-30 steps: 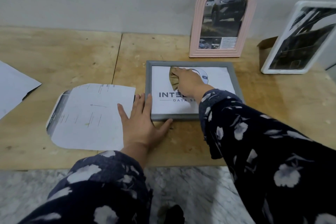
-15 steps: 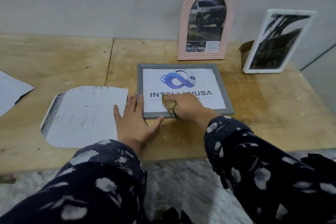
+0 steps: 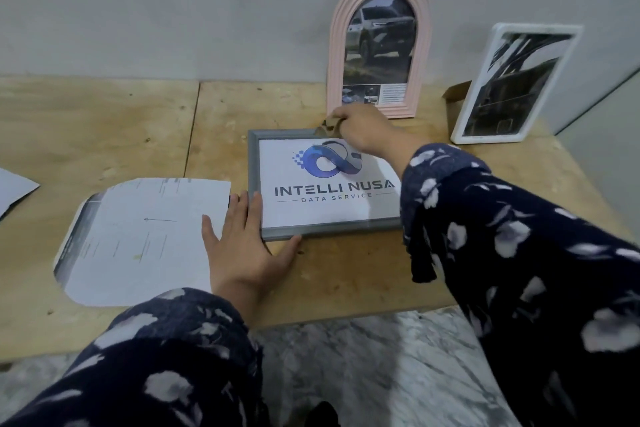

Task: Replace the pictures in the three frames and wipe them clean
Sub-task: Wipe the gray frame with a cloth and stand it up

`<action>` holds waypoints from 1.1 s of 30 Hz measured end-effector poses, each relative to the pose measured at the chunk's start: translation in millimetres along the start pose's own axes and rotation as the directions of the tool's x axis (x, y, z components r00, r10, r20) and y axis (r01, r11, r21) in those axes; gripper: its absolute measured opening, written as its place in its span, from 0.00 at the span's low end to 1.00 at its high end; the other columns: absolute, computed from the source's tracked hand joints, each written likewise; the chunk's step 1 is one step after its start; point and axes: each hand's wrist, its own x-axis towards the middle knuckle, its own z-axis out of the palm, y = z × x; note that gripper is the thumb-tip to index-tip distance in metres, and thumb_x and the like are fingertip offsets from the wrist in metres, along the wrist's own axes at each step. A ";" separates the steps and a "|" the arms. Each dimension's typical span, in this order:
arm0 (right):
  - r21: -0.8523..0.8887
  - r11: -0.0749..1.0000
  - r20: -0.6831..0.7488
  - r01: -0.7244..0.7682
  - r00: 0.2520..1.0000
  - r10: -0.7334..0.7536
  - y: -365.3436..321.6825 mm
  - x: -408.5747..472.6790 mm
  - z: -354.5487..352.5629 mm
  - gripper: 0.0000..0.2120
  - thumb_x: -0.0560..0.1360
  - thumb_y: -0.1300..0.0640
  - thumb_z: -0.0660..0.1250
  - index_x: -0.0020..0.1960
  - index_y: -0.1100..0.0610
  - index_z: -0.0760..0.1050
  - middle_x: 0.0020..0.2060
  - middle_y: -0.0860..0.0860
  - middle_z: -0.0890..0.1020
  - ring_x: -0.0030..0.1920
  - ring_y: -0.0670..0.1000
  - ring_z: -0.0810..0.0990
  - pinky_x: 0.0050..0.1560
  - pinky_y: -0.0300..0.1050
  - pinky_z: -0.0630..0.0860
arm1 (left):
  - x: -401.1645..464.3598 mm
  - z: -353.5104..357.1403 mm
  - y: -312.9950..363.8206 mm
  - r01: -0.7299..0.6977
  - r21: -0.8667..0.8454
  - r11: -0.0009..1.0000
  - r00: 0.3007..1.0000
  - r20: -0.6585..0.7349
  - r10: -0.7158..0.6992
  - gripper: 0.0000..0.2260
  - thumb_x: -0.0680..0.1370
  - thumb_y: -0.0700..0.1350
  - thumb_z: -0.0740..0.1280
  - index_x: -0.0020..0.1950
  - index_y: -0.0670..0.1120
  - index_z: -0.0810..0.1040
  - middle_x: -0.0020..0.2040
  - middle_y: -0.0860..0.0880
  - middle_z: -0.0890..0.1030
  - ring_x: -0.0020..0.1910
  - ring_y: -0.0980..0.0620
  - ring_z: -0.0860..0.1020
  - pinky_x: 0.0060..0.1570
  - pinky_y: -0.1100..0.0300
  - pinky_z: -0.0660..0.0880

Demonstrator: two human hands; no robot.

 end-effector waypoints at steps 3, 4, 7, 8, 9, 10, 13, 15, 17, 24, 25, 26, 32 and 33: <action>-0.042 0.999 0.002 0.014 1.000 -0.014 5.2 8.2 18.1 0.15 0.79 0.61 0.55 0.60 0.57 0.78 0.56 0.53 0.80 0.56 0.54 0.76 0.51 0.40 0.68 | 2.1 -0.9 -1.8 -0.005 -0.009 1.000 1.000 0.006 0.005 0.42 0.72 0.74 0.49 0.79 0.52 0.46 0.80 0.52 0.48 0.78 0.55 0.43 0.74 0.43 0.37; -0.078 0.997 0.040 0.003 0.999 0.000 10.7 8.7 29.5 0.15 0.79 0.60 0.56 0.60 0.57 0.78 0.56 0.53 0.80 0.56 0.55 0.76 0.51 0.41 0.69 | 2.6 -0.2 -2.5 -0.007 -0.013 1.000 1.000 0.009 0.007 0.42 0.72 0.74 0.49 0.79 0.52 0.46 0.80 0.52 0.48 0.78 0.55 0.43 0.74 0.44 0.37; -0.175 0.984 0.118 0.040 0.993 -0.019 25.0 1.6 56.9 0.14 0.77 0.64 0.56 0.60 0.59 0.75 0.57 0.56 0.78 0.57 0.59 0.75 0.52 0.46 0.69 | 2.7 0.3 -2.5 -0.006 -0.022 1.000 1.000 0.009 0.006 0.43 0.72 0.74 0.50 0.79 0.52 0.46 0.80 0.52 0.48 0.78 0.56 0.43 0.74 0.44 0.36; -0.191 0.980 0.106 0.061 0.994 -0.041 26.4 -3.7 59.5 0.14 0.77 0.65 0.55 0.59 0.60 0.74 0.57 0.57 0.77 0.56 0.60 0.74 0.53 0.47 0.70 | 2.4 1.2 -2.6 -0.004 -0.024 1.000 1.000 0.007 0.004 0.43 0.71 0.74 0.49 0.79 0.52 0.47 0.80 0.52 0.49 0.78 0.56 0.44 0.74 0.44 0.37; -0.197 0.978 0.089 0.073 0.994 -0.056 29.1 -5.8 61.8 0.15 0.77 0.65 0.55 0.60 0.60 0.73 0.57 0.58 0.77 0.56 0.60 0.74 0.54 0.49 0.70 | 2.3 1.9 -2.5 -0.002 -0.023 1.000 1.000 0.005 0.003 0.43 0.71 0.75 0.48 0.79 0.52 0.47 0.80 0.52 0.49 0.78 0.55 0.44 0.74 0.44 0.37; -0.204 0.976 0.085 0.072 0.995 -0.056 31.2 -8.5 62.8 0.16 0.77 0.64 0.54 0.61 0.59 0.73 0.58 0.57 0.78 0.56 0.61 0.74 0.55 0.50 0.71 | 2.3 2.0 -2.3 -0.003 -0.020 1.000 1.000 0.001 0.003 0.43 0.70 0.75 0.47 0.79 0.52 0.47 0.80 0.52 0.50 0.78 0.55 0.44 0.74 0.44 0.37; -0.263 0.963 0.119 0.062 0.992 -0.031 36.5 -19.5 65.9 0.19 0.76 0.64 0.54 0.65 0.55 0.73 0.61 0.56 0.79 0.59 0.60 0.75 0.61 0.52 0.71 | 0.6 1.4 -2.8 -0.007 -0.009 1.000 1.000 0.002 0.007 0.44 0.69 0.76 0.43 0.79 0.52 0.48 0.80 0.52 0.50 0.78 0.55 0.45 0.74 0.44 0.38; -0.274 0.960 0.135 0.057 0.991 -0.020 36.7 -31.0 66.2 0.21 0.76 0.64 0.54 0.66 0.53 0.72 0.61 0.55 0.79 0.59 0.60 0.75 0.60 0.51 0.72 | 0.1 0.7 -2.8 -0.001 -0.007 1.000 1.000 0.002 0.001 0.45 0.68 0.76 0.42 0.79 0.52 0.48 0.80 0.52 0.50 0.78 0.55 0.45 0.74 0.43 0.38; -0.263 0.963 0.146 0.065 0.989 -0.026 37.3 -43.4 64.7 0.22 0.77 0.63 0.54 0.67 0.51 0.73 0.63 0.54 0.78 0.61 0.60 0.75 0.60 0.48 0.71 | 0.2 0.9 -2.5 0.006 -0.014 1.000 1.000 0.002 -0.006 0.45 0.68 0.76 0.43 0.79 0.52 0.48 0.80 0.52 0.50 0.78 0.55 0.45 0.74 0.43 0.39; -0.234 0.972 0.210 0.032 0.977 0.019 36.2 -71.5 59.6 0.21 0.76 0.64 0.55 0.64 0.53 0.76 0.63 0.55 0.78 0.61 0.59 0.73 0.59 0.47 0.69 | 0.7 0.7 -2.7 0.006 -0.026 1.000 1.000 -0.002 -0.006 0.43 0.69 0.74 0.47 0.79 0.52 0.50 0.80 0.52 0.51 0.78 0.55 0.46 0.74 0.42 0.40; -0.228 0.974 0.214 0.020 0.976 0.030 36.4 -74.9 58.1 0.21 0.76 0.64 0.56 0.63 0.53 0.77 0.63 0.56 0.78 0.61 0.59 0.73 0.60 0.47 0.70 | 0.3 0.3 -2.1 0.004 -0.031 1.000 1.000 -0.004 -0.004 0.43 0.69 0.74 0.48 0.79 0.52 0.50 0.79 0.52 0.52 0.78 0.55 0.46 0.74 0.42 0.40; -0.220 0.975 0.219 0.007 0.975 0.043 36.7 -78.0 55.7 0.20 0.75 0.64 0.56 0.63 0.53 0.78 0.63 0.55 0.78 0.62 0.59 0.73 0.61 0.47 0.70 | 0.1 0.1 -1.0 0.002 -0.035 0.999 1.000 -0.006 -0.003 0.43 0.69 0.74 0.48 0.79 0.52 0.51 0.79 0.51 0.52 0.78 0.55 0.47 0.74 0.42 0.40; -0.171 0.979 0.316 -0.114 0.935 0.164 27.5 -66.8 28.8 0.16 0.77 0.64 0.55 0.58 0.64 0.78 0.58 0.59 0.80 0.54 0.58 0.76 0.58 0.48 0.73 | -0.5 -3.2 0.1 -0.001 -0.020 1.000 1.000 0.016 0.001 0.42 0.72 0.74 0.49 0.79 0.52 0.47 0.80 0.52 0.49 0.78 0.55 0.45 0.74 0.43 0.39; -0.146 0.979 0.318 -0.140 0.931 0.181 26.3 -60.7 18.9 0.15 0.77 0.65 0.55 0.55 0.68 0.78 0.55 0.59 0.80 0.49 0.57 0.76 0.52 0.45 0.75 | -0.1 -4.0 -0.1 -0.004 -0.026 1.000 1.000 0.015 0.004 0.42 0.72 0.74 0.50 0.79 0.52 0.47 0.80 0.52 0.49 0.78 0.55 0.44 0.74 0.43 0.38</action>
